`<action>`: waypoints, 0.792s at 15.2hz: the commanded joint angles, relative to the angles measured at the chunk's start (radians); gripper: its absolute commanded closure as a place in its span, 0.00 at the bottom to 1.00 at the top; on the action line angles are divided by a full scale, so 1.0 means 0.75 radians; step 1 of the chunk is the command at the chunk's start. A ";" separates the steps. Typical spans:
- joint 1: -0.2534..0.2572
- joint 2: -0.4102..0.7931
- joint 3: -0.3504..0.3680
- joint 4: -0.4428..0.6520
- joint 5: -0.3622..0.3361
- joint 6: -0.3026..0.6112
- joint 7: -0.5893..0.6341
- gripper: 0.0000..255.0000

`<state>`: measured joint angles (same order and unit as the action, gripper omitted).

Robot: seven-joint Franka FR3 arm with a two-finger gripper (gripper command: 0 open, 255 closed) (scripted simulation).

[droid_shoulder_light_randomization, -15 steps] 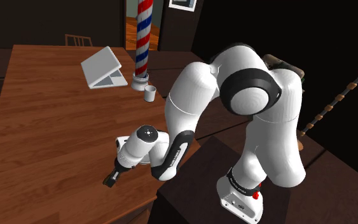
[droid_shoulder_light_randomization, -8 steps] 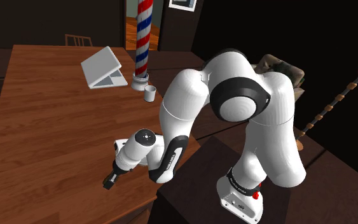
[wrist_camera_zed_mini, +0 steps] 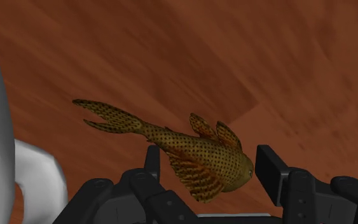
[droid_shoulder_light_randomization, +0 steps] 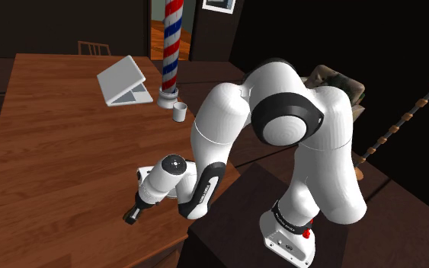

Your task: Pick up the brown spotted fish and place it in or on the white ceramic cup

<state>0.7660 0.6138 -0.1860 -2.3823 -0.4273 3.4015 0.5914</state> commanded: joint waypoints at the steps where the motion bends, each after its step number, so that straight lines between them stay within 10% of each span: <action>1: 0.000 0.000 0.000 0.000 0.000 0.000 0.000 1.00; 12: -0.050 -0.133 0.044 -0.048 -0.032 -0.087 0.000 1.00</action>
<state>0.7351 0.5319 -0.1588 -2.4105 -0.4474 3.3469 0.5919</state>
